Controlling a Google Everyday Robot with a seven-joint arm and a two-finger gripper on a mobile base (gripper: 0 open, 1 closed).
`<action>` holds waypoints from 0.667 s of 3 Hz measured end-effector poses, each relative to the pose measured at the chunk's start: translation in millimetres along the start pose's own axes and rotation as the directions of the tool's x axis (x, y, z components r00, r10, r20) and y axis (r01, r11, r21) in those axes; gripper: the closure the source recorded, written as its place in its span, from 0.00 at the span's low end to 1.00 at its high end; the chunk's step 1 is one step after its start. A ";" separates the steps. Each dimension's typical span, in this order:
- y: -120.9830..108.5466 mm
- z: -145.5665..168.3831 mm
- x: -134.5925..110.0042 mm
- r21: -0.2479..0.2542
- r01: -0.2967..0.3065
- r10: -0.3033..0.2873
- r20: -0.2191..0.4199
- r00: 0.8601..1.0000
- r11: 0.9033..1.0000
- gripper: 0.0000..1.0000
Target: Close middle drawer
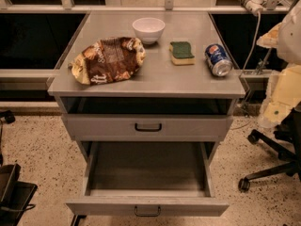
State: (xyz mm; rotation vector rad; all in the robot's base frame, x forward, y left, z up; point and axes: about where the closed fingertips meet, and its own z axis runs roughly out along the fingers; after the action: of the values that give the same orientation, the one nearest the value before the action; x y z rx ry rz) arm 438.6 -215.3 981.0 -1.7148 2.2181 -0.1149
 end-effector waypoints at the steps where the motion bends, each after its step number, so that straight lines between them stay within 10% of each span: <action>1: 0.0 0.0 0.0 0.000 0.000 0.000 0.000 1.000 1.000 0.00; 2: 10.0 7.7 5.2 0.011 -0.016 0.016 0.030 0.999 1.000 0.00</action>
Offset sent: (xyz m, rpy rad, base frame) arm -0.0214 -0.0050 -0.0347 0.0843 -0.0268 -0.0262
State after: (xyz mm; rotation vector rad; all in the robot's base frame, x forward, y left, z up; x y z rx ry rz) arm 430.6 -216.5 970.1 -1.6816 2.2053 -0.0965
